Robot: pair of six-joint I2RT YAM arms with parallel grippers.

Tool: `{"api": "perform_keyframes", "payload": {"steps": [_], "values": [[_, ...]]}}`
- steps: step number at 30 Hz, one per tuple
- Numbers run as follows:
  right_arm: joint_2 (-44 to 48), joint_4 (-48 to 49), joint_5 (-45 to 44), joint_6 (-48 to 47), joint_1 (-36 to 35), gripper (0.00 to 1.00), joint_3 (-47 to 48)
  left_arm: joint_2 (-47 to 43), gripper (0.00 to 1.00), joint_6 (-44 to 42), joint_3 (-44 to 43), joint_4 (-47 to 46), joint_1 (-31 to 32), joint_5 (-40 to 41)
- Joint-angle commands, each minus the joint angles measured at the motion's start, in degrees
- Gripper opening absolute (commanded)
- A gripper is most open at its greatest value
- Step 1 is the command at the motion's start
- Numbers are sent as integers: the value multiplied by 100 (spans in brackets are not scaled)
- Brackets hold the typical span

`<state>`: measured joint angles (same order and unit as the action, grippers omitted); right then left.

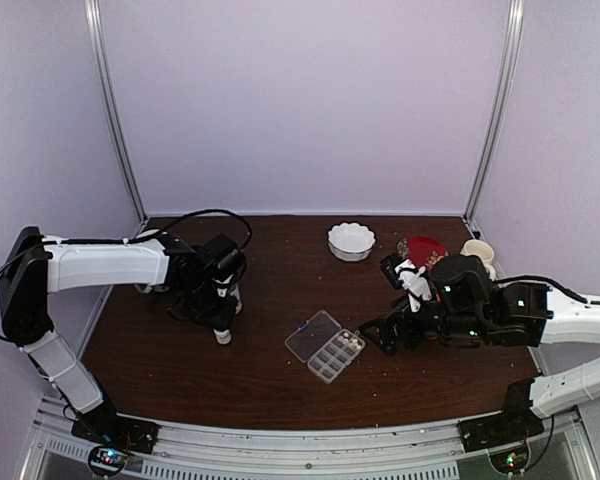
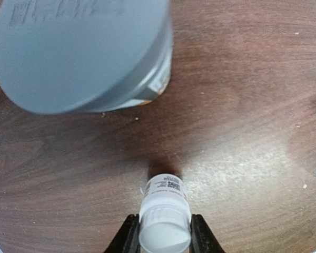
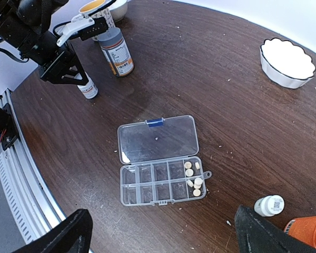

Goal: Sort the pills into containers
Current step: Pick up the pill bottle from the center of the board, then pass from the left arm to the right

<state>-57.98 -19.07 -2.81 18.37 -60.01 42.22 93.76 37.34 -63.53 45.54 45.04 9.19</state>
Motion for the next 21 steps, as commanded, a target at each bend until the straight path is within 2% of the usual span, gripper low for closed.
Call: {"api": "perform_keyframes", "payload": {"steps": [1, 7, 10, 15, 21], "values": [[22, 135, -31, 74, 20, 98, 142, -330, 20, -132, -430, 136, 163, -292], [160, 848, 144, 192, 16, 99, -108, -738, 20, -407, -1161, 40, 580, -1187], [352, 1234, 425, 172, 15, 100, -134, -929, 20, -511, -1427, -305, 730, -1808], [423, 1665, 1317, 231, 7, 94, 79, -1267, 18, -539, -1602, -1371, 879, -2894], [618, 2789, 2153, 430, 7, 87, 2, -1508, 13, -268, -1703, -2667, 893, -3896]]}}
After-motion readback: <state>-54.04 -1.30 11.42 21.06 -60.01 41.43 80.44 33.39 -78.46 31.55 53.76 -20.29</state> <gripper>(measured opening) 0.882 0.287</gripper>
